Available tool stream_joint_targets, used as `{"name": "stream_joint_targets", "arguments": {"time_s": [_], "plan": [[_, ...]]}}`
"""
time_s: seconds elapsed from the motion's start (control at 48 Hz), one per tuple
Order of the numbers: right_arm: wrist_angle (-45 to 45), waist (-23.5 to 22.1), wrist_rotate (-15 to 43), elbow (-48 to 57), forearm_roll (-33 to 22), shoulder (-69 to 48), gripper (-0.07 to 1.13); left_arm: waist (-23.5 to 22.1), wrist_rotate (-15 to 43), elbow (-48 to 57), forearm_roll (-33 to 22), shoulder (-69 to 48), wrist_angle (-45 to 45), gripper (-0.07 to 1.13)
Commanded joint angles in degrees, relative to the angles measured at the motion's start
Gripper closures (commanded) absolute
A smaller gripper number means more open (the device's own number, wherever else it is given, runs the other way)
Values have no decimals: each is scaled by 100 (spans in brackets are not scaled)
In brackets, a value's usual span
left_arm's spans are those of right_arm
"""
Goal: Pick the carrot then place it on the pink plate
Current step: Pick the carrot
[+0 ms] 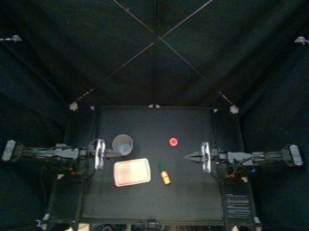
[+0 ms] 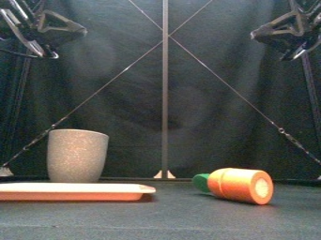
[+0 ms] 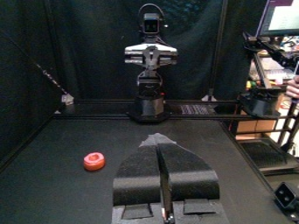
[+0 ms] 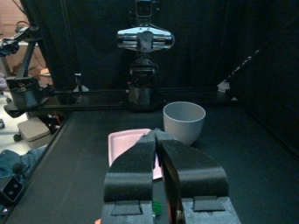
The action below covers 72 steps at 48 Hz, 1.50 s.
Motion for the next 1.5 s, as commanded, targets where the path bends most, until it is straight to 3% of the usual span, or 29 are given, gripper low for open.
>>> {"name": "stream_joint_targets", "arguments": {"time_s": [0.021,0.25,0.583,0.688,0.812,0.938,1.229,1.5], "plan": [[-18,53,44,-70,53,185,108,158,35,79,0,-149,-44,106],[-18,105,782,-132,554,984,101,316,26,246,0,-527,-18,107],[-53,1028,1942,-668,668,2443,98,316,26,237,0,-554,114,107],[-62,1099,2180,-958,747,3006,93,316,26,237,0,-554,123,107],[18,1090,2215,-1336,853,3683,75,308,26,237,0,-554,141,107],[264,967,2215,-1600,879,4210,51,308,26,229,0,-554,149,107],[1028,782,2232,-1846,1090,4711,2,299,26,229,0,-554,149,107],[1749,694,2241,-1907,1222,4948,1,290,26,229,0,-554,149,108]]}}
